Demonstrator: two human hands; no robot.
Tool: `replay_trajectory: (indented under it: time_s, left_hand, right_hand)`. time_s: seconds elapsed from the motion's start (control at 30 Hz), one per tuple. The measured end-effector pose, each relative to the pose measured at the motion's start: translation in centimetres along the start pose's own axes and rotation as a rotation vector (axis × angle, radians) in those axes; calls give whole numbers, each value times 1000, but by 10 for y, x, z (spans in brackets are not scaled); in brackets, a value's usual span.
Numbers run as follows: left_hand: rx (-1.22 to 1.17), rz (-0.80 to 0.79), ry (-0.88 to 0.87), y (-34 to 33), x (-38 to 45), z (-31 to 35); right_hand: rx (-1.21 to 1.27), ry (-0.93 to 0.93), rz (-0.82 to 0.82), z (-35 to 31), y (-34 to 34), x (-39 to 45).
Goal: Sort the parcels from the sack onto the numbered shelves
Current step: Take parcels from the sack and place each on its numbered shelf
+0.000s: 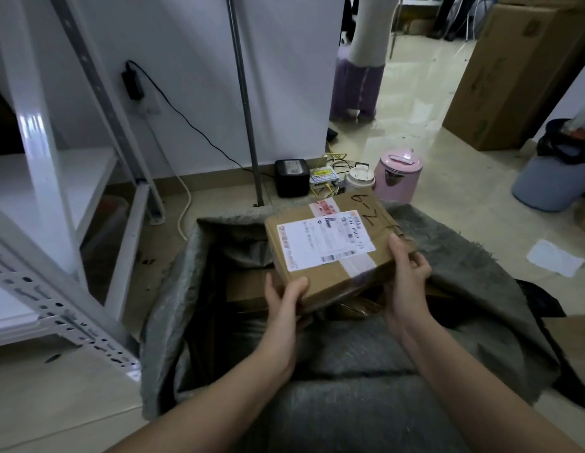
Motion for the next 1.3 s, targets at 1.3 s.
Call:
replay_trajectory:
  time_s: [1.3]
  left_hand:
    - [327, 113, 72, 0, -18, 111]
  right_hand:
    - [-364, -141, -353, -43, -68, -68]
Point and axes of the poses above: each hand's wrist, its own x-axis towards the middle knuckle, its own y-axis out of the back of the hand, z = x × y, the point moved 6 cm from there along x, towards the middle knuckle, and after that the axes turned 7 degrees about -x, right-handed, at the moved point
